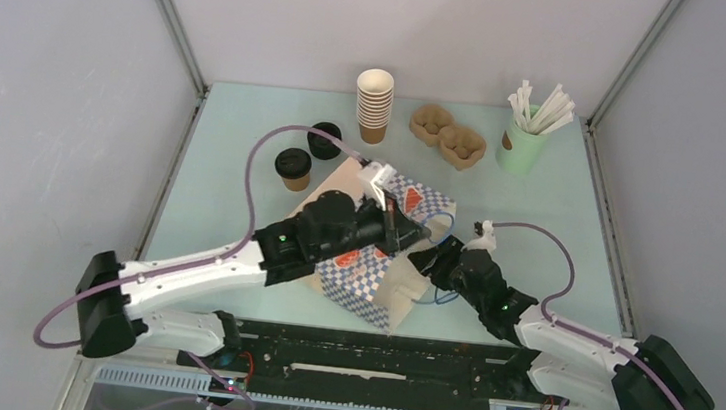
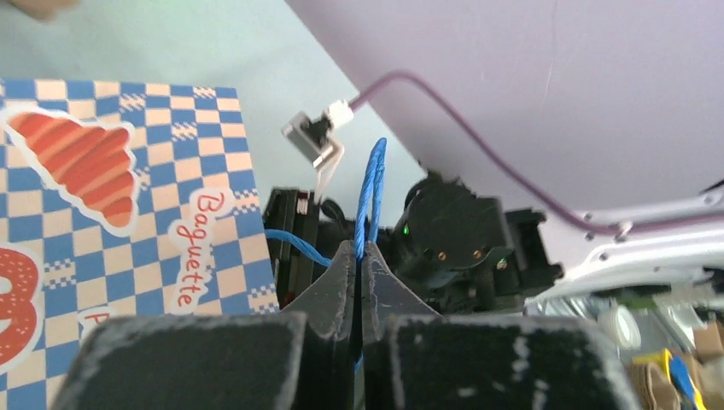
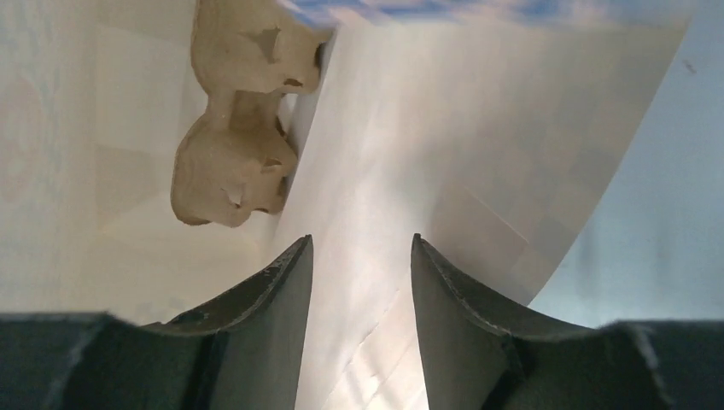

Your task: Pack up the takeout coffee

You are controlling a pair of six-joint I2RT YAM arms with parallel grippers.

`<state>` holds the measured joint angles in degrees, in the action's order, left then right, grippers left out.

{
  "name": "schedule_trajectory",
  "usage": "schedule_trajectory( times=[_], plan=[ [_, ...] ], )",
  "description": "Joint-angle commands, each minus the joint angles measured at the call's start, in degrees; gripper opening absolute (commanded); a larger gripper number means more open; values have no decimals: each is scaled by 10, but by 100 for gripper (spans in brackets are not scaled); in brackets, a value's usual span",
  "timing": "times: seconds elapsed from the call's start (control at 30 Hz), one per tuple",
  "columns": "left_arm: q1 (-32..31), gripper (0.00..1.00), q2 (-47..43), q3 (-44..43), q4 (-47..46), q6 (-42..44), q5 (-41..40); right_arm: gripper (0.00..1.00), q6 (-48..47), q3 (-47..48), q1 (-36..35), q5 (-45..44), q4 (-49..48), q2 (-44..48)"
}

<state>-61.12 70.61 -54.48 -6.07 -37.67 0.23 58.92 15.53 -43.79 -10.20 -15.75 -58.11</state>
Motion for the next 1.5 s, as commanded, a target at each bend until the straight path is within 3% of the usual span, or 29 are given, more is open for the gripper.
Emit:
schedule_trajectory(
  times=[0.0, 0.1, 0.17, 0.3, 0.4, 0.5, 0.57, 0.63, 0.77, 0.83, 0.97, 1.2, 1.47],
  plan=[
    [29, 0, -3, 21, 9, -29, -67, 54, 17, 1, 23, 32, -71, -30],
    [76, 0, 41, 33, -9, -86, 19, 55, 15, -20, 43, 71, -108, -62],
    [81, 0, 42, -3, 5, -66, 38, 55, 8, -14, 48, 94, -112, -79],
    [20, 0, -4, -179, 155, 68, -38, 55, -2, 47, 30, 134, -81, -64],
    [-31, 0, -26, -263, 201, 136, -65, 56, -11, 96, 5, 140, -75, -34],
    [-35, 0, -35, -195, 152, 115, -91, 57, -16, 105, 2, 128, -47, -11],
    [-23, 0, -12, -113, 90, 84, -90, 62, -17, 72, 14, 104, -27, -13],
    [-14, 0, 37, -60, 70, 69, -67, 62, -2, 5, 49, 128, -75, -41],
    [-8, 0, 106, -76, 116, 67, -29, 61, 10, -53, 101, 173, -129, -94],
    [-9, 0, 86, -75, 110, 74, -24, 59, 7, -33, 97, 184, -108, -91],
    [-7, 0, 38, -69, 106, 128, -33, 64, -37, 60, 50, 124, 41, -44],
    [49, 0, -30, -95, 181, 194, -30, 69, -78, 168, 13, 73, 179, 21],
    [97, 0, -90, -102, 259, 259, -33, 73, -131, 217, 38, 112, 222, 48]
  ],
)
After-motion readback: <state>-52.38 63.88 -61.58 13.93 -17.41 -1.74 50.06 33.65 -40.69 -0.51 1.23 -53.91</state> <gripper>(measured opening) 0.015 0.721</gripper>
